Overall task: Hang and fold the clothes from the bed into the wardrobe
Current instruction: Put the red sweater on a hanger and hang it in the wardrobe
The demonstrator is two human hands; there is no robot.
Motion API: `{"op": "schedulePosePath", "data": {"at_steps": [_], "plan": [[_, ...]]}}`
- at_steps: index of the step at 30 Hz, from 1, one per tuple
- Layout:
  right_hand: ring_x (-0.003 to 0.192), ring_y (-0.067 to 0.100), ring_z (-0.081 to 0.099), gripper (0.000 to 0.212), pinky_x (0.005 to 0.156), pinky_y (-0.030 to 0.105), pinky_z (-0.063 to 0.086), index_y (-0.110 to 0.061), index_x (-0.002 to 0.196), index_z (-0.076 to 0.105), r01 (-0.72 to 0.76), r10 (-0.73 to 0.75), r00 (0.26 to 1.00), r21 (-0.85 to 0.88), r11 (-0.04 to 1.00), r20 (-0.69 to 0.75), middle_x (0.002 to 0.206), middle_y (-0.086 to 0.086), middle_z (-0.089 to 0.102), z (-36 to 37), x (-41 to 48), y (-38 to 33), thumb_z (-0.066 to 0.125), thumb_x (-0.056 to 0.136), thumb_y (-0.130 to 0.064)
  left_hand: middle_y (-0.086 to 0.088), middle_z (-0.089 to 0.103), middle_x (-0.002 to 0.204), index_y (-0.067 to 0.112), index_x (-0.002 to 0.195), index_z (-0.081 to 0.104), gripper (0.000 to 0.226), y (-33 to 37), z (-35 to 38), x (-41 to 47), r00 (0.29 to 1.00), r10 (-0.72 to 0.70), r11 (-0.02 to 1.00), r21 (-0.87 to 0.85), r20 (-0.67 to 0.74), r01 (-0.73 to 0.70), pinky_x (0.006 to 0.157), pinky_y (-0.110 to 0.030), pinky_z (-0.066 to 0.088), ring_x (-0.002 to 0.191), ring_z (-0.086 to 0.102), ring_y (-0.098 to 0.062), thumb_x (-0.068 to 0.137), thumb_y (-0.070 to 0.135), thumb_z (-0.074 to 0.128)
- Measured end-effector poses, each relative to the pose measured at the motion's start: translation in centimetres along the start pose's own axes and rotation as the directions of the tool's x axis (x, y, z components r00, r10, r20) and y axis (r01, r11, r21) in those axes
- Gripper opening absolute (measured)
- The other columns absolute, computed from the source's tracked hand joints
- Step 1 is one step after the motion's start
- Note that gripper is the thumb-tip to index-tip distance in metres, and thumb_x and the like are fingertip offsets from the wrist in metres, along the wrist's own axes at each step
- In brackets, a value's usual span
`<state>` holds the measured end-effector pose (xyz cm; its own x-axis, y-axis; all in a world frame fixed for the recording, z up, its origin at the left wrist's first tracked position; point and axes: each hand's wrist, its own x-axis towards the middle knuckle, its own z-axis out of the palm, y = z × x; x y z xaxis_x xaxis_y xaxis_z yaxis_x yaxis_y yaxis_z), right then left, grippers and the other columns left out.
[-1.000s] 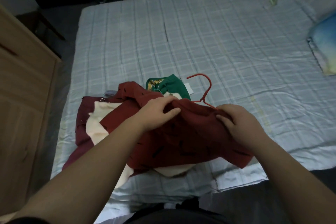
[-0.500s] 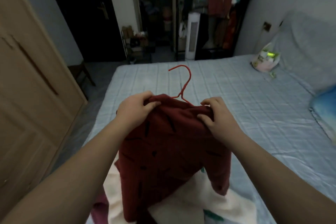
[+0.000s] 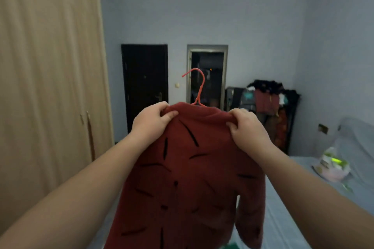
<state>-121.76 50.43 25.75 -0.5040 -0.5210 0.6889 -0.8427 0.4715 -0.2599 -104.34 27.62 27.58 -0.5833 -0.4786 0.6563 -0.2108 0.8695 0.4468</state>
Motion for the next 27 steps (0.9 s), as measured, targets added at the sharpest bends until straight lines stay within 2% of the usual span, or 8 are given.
{"op": "schedulePosePath", "data": {"at_steps": [4,8,10,13,16,18,23,27], "plan": [[0.092,0.027,0.063,0.025,0.076,0.038,0.051,-0.032,0.111,0.054,-0.001,0.003,0.999,-0.029,1.0,0.053,0.098,0.0,0.068,-3.2,5.0,-3.8,0.047,0.088,-0.039,0.014,0.062,0.077,0.035,0.084,0.056,0.026,1.1,-4.6,3.6,0.99,0.029,0.999,0.024,-0.136,-0.026,0.068,-0.035,0.045,0.08,0.058,-0.015,0.089,0.061,0.056],[0.09,0.029,0.062,0.032,0.076,0.04,0.05,-0.024,0.096,0.052,0.127,-0.125,0.992,-0.104,0.986,0.03,0.091,0.002,0.065,-5.9,9.3,-7.1,0.044,0.095,-0.055,0.01,0.063,0.078,0.032,0.089,0.054,0.026,2.5,-8.8,6.5,0.958,0.114,0.992,0.077,-0.262,-0.097,0.067,-0.036,0.045,0.077,0.057,-0.016,0.092,0.058,0.052],[0.093,0.032,0.062,0.027,0.077,0.039,0.049,-0.023,0.091,0.053,0.17,-0.16,0.983,-0.124,0.978,0.085,0.092,0.004,0.063,-6.9,11.4,-8.4,0.046,0.097,-0.048,0.009,0.062,0.081,0.031,0.09,0.052,0.024,2.9,-10.2,7.7,0.97,0.152,0.984,0.125,-0.191,-0.129,0.067,-0.036,0.04,0.078,0.055,-0.017,0.096,0.054,0.049],[0.097,0.028,0.059,0.015,0.074,0.031,0.039,-0.02,0.092,0.056,0.191,-0.173,0.966,-0.076,0.979,0.195,0.09,0.0,0.056,-7.8,13.5,-9.5,0.052,0.099,-0.033,0.003,0.064,0.096,0.026,0.1,0.055,0.016,2.5,-12.0,8.8,0.986,0.16,0.981,0.107,0.051,-0.165,0.075,-0.035,0.044,0.091,0.06,-0.02,0.1,0.041,0.05],[0.096,0.028,0.059,0.011,0.072,0.03,0.035,-0.016,0.092,0.057,0.186,-0.18,0.973,-0.029,0.982,0.146,0.089,0.001,0.057,-7.0,14.1,-9.1,0.054,0.097,-0.026,0.001,0.066,0.103,0.026,0.11,0.061,0.012,1.1,-14.0,8.8,0.951,0.157,0.987,-0.017,0.266,-0.158,0.08,-0.03,0.051,0.094,0.065,-0.017,0.1,0.027,0.055],[0.096,0.028,0.059,0.012,0.073,0.031,0.037,-0.015,0.097,0.061,0.178,-0.176,0.976,-0.004,0.984,0.131,0.092,0.003,0.061,-5.8,13.7,-8.8,0.055,0.097,-0.026,0.001,0.068,0.098,0.028,0.104,0.064,0.008,0.1,-14.1,8.4,0.946,0.181,0.983,-0.034,0.267,-0.179,0.076,-0.026,0.051,0.09,0.066,-0.016,0.098,0.026,0.06],[0.086,0.027,0.06,0.023,0.071,0.036,0.047,-0.021,0.094,0.059,0.146,-0.142,0.985,-0.033,0.989,0.093,0.088,0.003,0.063,-2.7,11.7,-9.0,0.051,0.096,-0.042,-0.005,0.069,0.095,0.022,0.102,0.066,0.008,-1.1,-11.4,7.3,0.969,0.194,0.979,-0.092,0.153,-0.182,0.082,-0.038,0.054,0.089,0.067,-0.022,0.095,0.025,0.063],[0.088,0.034,0.064,0.03,0.069,0.039,0.048,-0.024,0.096,0.056,0.178,-0.185,0.982,-0.131,0.975,-0.045,0.092,0.007,0.067,-2.0,10.5,-8.2,0.043,0.097,-0.051,-0.01,0.069,0.097,0.023,0.099,0.067,0.011,-2.0,-10.1,6.3,0.95,0.124,0.969,-0.241,0.285,-0.055,0.082,-0.039,0.056,0.084,0.068,-0.023,0.094,0.033,0.066]]}}
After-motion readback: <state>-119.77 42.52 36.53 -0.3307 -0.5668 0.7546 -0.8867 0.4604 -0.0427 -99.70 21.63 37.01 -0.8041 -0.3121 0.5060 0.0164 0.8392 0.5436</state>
